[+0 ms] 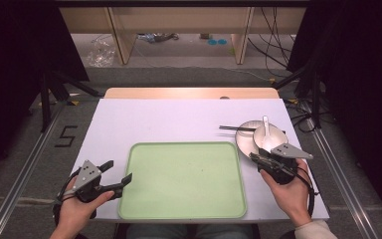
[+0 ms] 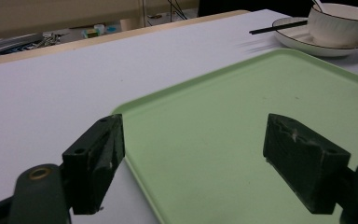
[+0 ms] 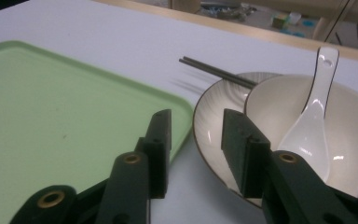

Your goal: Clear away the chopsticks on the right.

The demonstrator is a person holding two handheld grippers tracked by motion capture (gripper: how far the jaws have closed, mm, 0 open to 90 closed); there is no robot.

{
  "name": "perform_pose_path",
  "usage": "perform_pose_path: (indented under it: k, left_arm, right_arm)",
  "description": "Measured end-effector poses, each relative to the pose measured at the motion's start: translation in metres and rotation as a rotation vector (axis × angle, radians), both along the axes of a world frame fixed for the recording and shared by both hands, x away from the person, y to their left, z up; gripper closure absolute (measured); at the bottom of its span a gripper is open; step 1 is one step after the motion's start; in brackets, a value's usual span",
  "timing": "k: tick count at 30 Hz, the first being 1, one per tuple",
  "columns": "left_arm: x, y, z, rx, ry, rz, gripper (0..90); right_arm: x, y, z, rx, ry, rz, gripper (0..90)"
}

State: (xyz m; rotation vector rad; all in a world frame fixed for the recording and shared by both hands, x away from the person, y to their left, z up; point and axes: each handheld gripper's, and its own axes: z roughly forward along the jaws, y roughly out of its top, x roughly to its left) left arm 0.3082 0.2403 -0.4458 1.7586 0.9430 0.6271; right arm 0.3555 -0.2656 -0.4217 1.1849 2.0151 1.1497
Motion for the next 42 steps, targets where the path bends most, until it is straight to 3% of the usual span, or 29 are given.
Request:
perform_pose_path:
  k: [1,4,8,11,12,16,18,22,28,31,35,37,42]
  left_arm:
    - [0.000,0.000,0.000,-0.001,0.001,0.001,20.5]
    - [0.000,0.000,0.000,-0.003,-0.001,0.003,20.5]
    - [-0.001,0.000,0.000,-0.013,0.006,0.015,20.4]
    - [-0.001,0.001,0.000,-0.015,0.007,0.018,20.4]
    - [0.000,0.001,0.000,-0.009,0.005,0.014,20.4]
    - [0.000,0.001,0.000,-0.009,0.005,0.012,20.4]
    - [0.000,0.001,-0.001,-0.014,0.004,0.020,20.4]
    - [0.001,0.002,0.000,-0.018,0.002,0.025,20.3]
    - [0.000,0.000,-0.001,-0.015,0.012,0.018,20.3]
    - [0.001,0.001,-0.001,-0.013,0.011,0.015,20.3]
    - [0.001,0.001,-0.001,-0.013,0.014,0.014,20.3]
    - [0.001,0.001,-0.001,-0.009,0.012,0.013,20.3]
    - [0.001,0.001,-0.001,-0.010,0.013,0.008,20.3]
  right_arm:
    - [0.003,0.001,-0.001,-0.025,-0.044,0.006,66.8]
    - [0.006,0.004,0.002,-0.048,-0.044,0.013,70.5]
    - [0.025,0.012,0.006,-0.061,0.008,0.029,77.1]
    - [0.036,0.015,0.008,-0.065,0.015,0.019,77.5]
    - [0.046,0.018,0.010,-0.036,0.062,0.005,81.7]
    - [0.059,0.022,0.013,-0.054,0.098,-0.022,87.3]
    - [0.073,0.026,0.014,-0.067,0.125,-0.038,89.0]
    - [0.086,0.033,0.018,-0.078,0.195,-0.073,90.0]
    - [0.108,0.043,0.016,-0.114,0.223,-0.091,90.0]
    - [0.129,0.048,0.011,-0.151,0.274,-0.105,90.0]
    - [0.144,0.052,0.008,-0.184,0.299,-0.117,90.0]
    - [0.158,0.053,0.006,-0.192,0.343,-0.140,90.0]
    - [0.175,0.053,0.001,-0.226,0.369,-0.133,90.0]
